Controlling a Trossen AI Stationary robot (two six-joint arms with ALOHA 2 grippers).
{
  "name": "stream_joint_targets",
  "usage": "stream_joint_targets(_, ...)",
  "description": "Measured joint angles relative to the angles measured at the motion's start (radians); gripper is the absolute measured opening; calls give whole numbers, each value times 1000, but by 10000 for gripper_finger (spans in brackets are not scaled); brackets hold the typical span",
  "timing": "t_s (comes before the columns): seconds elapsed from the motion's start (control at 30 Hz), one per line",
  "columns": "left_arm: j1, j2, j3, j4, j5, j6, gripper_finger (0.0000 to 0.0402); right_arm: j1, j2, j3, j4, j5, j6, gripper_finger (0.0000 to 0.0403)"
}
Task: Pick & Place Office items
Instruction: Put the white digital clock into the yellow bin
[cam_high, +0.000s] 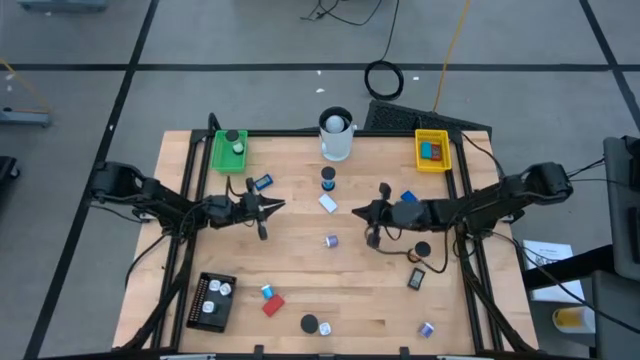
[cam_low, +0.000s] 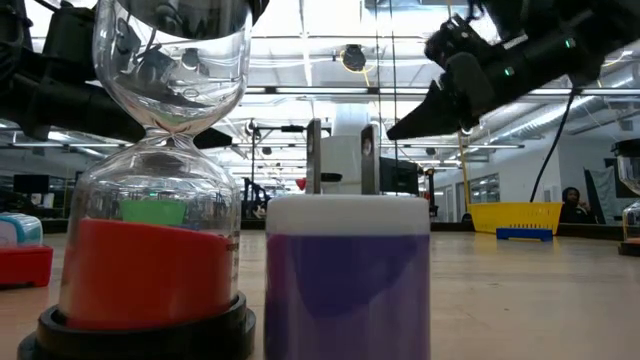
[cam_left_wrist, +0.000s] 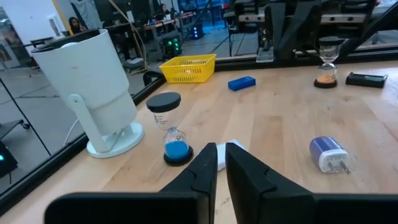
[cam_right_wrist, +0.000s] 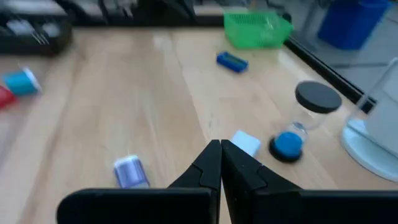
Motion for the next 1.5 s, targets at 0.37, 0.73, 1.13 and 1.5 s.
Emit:
stream_joint_targets(0.37,0,0,0,-6,1,-53,42,141,0,189,-415,38,102,26)
stream_joint_targets(0.73,0,0,0,-5,1,-53,42,235,19,286,-628,70,257,66)
stream_joint_targets(1.13,0,0,0,-5,2,-53,42,292,161,412,-696,89,247,90)
stream_joint_targets(1.5,0,0,0,-5,2,-54,42,338,289,547,-842,91,220,176)
